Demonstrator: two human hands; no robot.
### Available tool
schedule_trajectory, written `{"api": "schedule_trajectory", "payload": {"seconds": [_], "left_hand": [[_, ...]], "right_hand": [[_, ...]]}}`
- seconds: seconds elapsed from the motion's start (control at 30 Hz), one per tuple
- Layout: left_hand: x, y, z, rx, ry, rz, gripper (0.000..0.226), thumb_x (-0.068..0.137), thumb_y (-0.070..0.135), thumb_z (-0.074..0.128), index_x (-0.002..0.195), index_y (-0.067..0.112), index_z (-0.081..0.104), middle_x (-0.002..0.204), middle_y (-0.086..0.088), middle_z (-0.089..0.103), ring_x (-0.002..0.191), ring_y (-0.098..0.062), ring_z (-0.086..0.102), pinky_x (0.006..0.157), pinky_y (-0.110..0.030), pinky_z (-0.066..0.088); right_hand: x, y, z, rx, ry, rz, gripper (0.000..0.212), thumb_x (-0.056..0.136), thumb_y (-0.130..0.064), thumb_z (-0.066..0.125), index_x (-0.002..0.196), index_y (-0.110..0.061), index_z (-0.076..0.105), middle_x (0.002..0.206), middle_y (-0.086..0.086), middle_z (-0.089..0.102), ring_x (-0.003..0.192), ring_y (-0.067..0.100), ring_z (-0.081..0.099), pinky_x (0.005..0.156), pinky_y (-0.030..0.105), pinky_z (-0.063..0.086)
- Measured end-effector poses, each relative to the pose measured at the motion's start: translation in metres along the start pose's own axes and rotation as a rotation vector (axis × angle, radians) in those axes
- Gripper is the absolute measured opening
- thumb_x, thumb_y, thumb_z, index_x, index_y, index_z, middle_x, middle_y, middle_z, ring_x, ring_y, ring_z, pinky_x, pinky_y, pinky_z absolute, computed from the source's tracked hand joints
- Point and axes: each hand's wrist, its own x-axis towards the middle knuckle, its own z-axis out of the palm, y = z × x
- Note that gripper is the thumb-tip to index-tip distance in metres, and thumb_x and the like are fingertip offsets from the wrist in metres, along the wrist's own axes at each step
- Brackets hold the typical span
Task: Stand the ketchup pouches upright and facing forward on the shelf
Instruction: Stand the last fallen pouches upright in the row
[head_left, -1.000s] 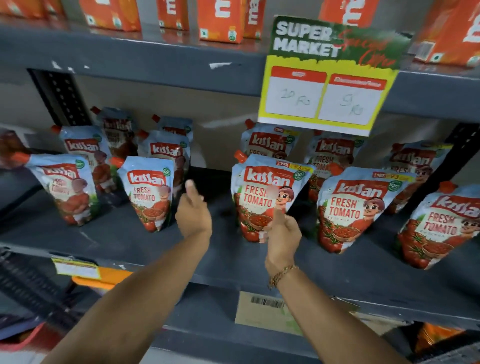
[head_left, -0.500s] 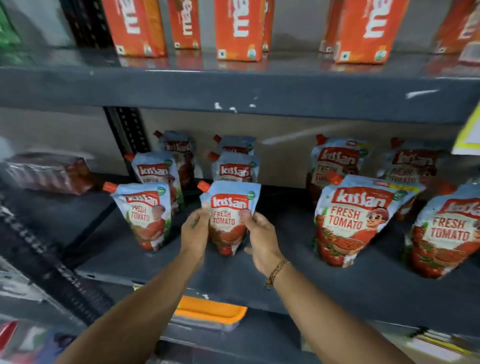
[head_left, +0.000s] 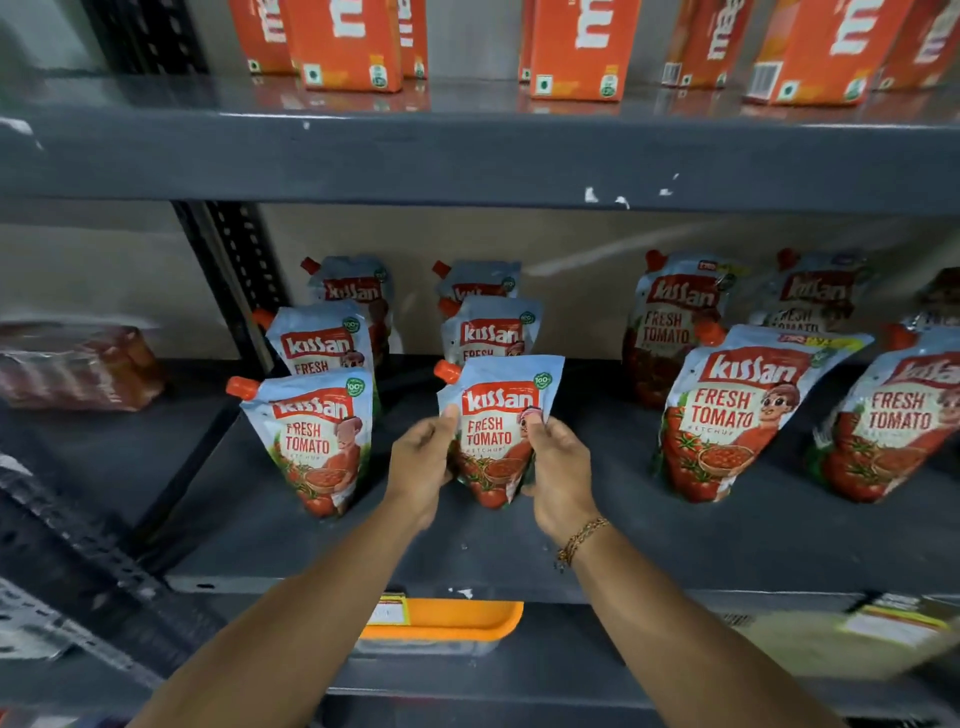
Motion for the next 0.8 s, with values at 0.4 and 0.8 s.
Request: {"api": "schedule_trajectory", "payload": {"seconds": [0.4, 0.8], "left_hand": [[-0.025, -0.003, -0.077, 0.637, 0.399, 0.688, 0.050, 0.092, 0.051, 0.028, 0.087, 0.006, 0.049, 0.076, -0.003, 0.055, 0.067, -0.014, 0.051, 0.059, -0.026, 0.042], [0.000, 0.010, -0.162, 0.443, 0.282, 0.276, 0.068, 0.083, 0.026, 0.067, 0.141, 0.016, 0.033, 0.137, -0.007, 0.053, 0.125, -0.020, 0.052, 0.101, -0.037, 0.046]], "right_hand": [[-0.046, 0.035, 0.033, -0.355, -0.056, -0.519, 0.036, 0.081, -0.031, 0.064, 0.058, -0.021, 0.037, 0.056, -0.006, 0.043, 0.056, 0.004, 0.043, 0.052, 0.013, 0.036], [-0.026, 0.059, 0.130, -0.497, -0.285, -0.072, 0.043, 0.087, -0.044, 0.054, 0.122, -0.020, 0.052, 0.117, 0.004, 0.067, 0.100, 0.019, 0.065, 0.090, 0.043, 0.055]]}}
